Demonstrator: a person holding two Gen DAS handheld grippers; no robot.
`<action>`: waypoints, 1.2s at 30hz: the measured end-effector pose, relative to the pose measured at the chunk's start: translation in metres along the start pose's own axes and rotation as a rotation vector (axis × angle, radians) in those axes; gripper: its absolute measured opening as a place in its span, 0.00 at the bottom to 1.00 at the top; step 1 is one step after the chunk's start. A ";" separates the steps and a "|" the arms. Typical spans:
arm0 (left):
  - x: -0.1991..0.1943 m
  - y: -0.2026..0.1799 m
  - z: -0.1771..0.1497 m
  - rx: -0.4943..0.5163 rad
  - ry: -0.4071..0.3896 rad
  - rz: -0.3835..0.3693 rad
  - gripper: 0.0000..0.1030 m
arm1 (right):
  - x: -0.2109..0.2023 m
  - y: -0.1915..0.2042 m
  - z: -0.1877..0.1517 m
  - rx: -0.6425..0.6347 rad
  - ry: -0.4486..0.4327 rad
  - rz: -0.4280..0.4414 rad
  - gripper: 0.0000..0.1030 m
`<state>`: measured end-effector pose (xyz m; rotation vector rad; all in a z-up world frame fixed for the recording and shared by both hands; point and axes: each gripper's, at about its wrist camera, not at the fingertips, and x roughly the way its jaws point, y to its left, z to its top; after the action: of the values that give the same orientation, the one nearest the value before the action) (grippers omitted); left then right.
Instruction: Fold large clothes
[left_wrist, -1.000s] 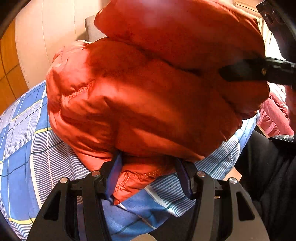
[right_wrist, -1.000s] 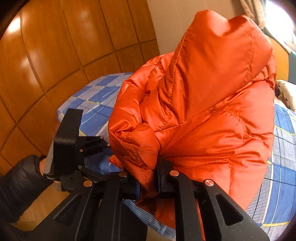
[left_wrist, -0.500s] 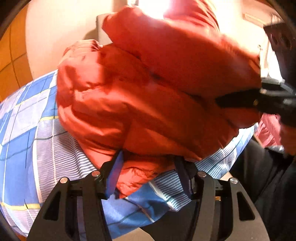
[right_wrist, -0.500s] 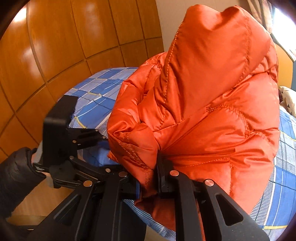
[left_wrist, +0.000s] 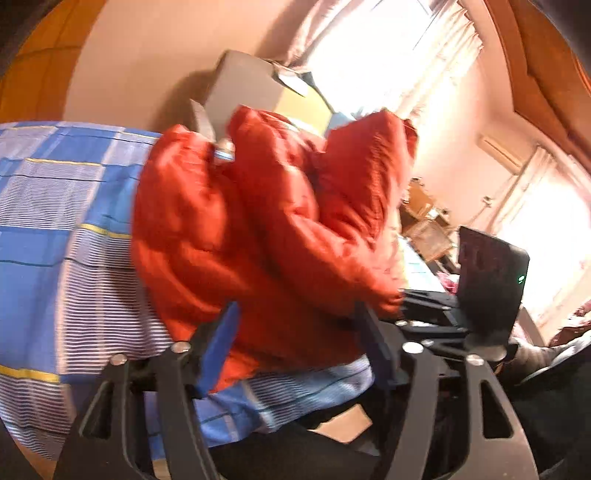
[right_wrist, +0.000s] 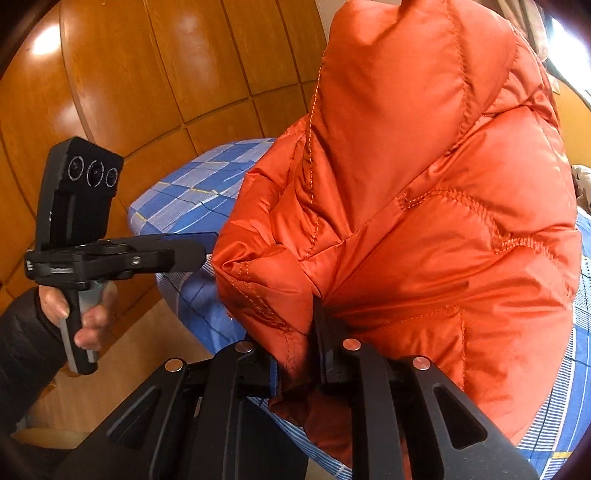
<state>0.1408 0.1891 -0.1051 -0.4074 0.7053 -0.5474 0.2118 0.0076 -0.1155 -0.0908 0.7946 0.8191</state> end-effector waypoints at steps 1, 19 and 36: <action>0.006 -0.006 -0.002 0.003 0.004 -0.013 0.66 | -0.001 -0.002 -0.001 0.001 -0.004 0.006 0.16; 0.054 -0.037 0.007 0.083 0.098 0.021 0.36 | -0.007 0.002 -0.020 -0.043 -0.031 0.021 0.32; 0.056 -0.027 -0.003 0.211 0.108 0.149 0.15 | -0.107 -0.070 -0.051 0.154 -0.020 -0.042 0.49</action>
<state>0.1650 0.1343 -0.1209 -0.1273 0.7667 -0.4992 0.1849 -0.1257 -0.0960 0.0375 0.8318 0.7152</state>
